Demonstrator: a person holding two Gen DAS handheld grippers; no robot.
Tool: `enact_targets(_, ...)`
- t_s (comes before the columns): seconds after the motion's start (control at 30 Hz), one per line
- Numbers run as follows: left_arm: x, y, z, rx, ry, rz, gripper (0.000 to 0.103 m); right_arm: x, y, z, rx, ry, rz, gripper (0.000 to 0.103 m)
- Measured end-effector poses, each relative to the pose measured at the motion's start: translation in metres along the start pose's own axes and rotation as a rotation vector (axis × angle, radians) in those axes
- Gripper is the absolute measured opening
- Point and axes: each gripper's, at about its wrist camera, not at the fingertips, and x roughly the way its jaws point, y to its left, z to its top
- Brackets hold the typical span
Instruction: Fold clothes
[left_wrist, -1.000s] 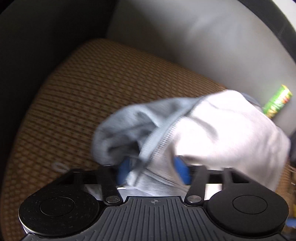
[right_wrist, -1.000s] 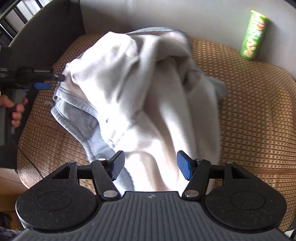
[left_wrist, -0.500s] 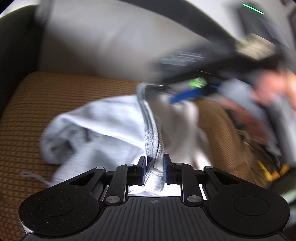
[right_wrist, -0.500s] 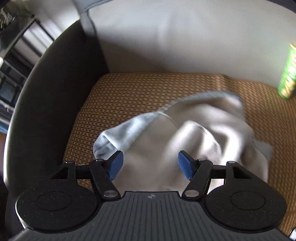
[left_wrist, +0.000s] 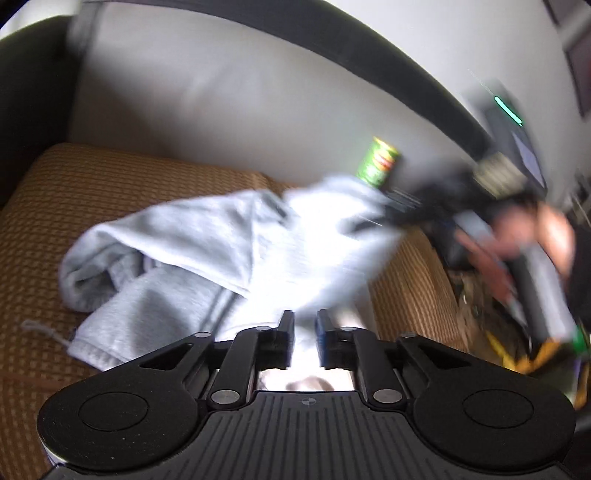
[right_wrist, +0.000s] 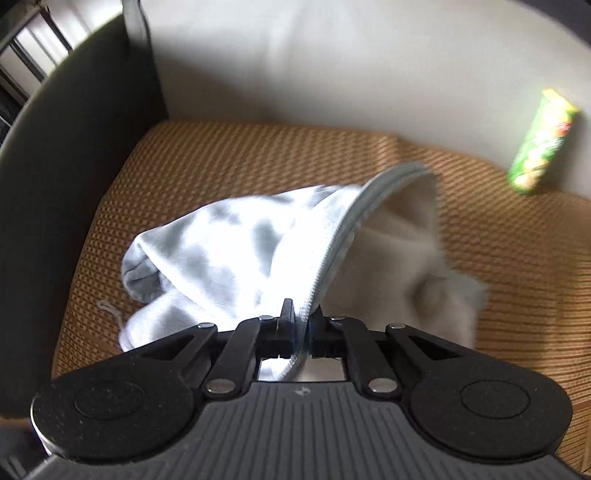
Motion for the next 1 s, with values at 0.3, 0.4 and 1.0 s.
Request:
enact_targets(0.3,0.048,0.021,0.019,-0.221,-0.003,0.295,0.059,-0.087,-0.166,-0.079,0.166,-0.063,-0.087,0.007)
enact_targets(0.4,0.083,0.028,0.025,-0.267,0.042,0.359,0.059,-0.083,-0.223,-0.114,0.27,-0.025,-0.151,0.007)
enact_targets(1.0,0.176,0.054,0.052,-0.526,0.044,0.449,0.03,-0.022,-0.271,-0.186,0.284,0.114,-0.248,0.049)
